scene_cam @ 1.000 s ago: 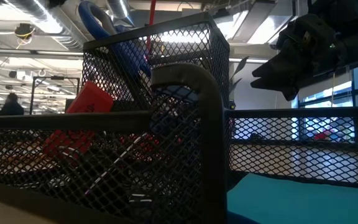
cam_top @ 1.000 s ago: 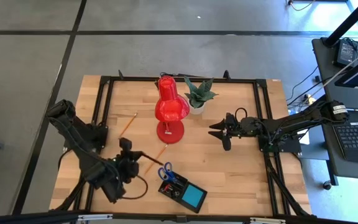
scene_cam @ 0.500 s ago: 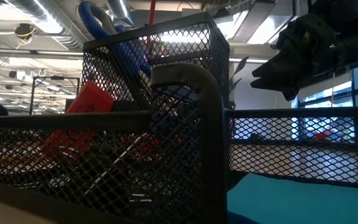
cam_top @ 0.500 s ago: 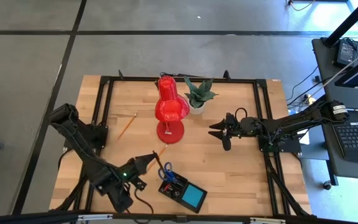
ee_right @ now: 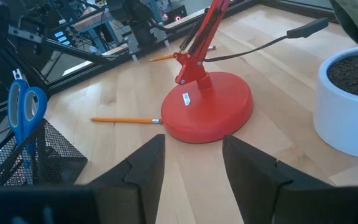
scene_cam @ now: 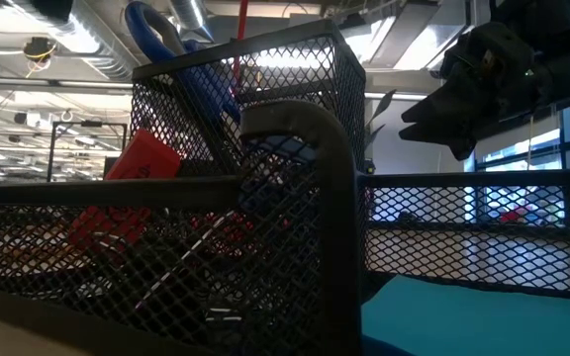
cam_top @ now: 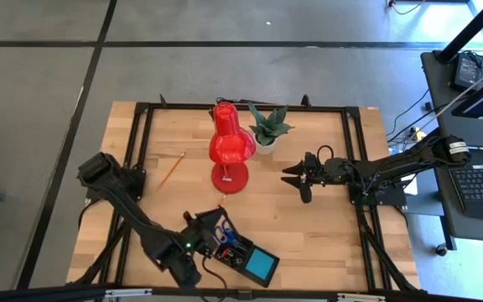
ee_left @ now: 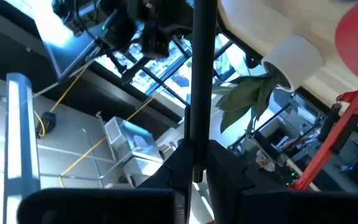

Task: Pick and place office supplies into organizer
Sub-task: Put the black pen into the black desk organizer

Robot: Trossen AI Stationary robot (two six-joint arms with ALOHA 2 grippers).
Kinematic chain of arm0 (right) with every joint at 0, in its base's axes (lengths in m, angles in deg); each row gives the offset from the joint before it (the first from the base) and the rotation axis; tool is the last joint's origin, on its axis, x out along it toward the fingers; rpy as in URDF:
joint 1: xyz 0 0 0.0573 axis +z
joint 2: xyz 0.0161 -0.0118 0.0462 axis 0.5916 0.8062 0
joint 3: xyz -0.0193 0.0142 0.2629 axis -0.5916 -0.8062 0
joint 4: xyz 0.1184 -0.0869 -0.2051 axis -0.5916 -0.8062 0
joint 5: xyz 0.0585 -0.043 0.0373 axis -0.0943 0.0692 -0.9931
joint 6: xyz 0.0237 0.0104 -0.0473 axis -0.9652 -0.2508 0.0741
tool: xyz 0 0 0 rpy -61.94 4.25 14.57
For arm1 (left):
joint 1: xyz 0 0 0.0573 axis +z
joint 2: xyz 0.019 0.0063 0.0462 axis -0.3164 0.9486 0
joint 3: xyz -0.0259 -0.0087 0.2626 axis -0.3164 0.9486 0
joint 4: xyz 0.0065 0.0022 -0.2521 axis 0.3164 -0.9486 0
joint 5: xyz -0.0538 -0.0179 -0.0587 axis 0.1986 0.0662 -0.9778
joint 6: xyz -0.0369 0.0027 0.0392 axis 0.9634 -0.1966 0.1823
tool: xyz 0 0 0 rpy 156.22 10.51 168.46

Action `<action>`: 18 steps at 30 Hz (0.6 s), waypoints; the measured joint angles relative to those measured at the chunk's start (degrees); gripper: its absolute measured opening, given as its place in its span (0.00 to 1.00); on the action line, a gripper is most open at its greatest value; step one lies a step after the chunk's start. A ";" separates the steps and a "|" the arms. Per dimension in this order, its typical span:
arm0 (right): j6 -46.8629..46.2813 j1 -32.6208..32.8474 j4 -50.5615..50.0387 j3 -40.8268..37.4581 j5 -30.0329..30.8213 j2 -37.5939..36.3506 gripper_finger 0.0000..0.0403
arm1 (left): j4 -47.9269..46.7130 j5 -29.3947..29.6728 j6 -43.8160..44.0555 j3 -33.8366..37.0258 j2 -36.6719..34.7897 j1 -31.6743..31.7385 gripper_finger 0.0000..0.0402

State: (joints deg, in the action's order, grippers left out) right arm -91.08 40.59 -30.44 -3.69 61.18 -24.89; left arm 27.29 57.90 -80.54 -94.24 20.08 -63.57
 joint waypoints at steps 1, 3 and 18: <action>0.01 0.00 0.00 0.00 -0.01 0.00 0.41 | -0.07 -0.02 0.00 0.00 0.58 0.00 0.07; 0.04 0.00 0.00 -0.01 -0.01 0.00 0.41 | -0.05 0.00 0.00 0.00 1.38 -0.08 0.07; 0.02 0.02 -0.49 -0.02 -0.01 0.00 0.41 | 0.14 -3.57 -2.07 0.00 2.63 -0.62 0.07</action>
State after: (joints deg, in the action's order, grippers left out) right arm -91.07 40.61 -30.93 -3.70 61.17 -24.89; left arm 27.43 54.33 -82.61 -94.24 22.71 -64.19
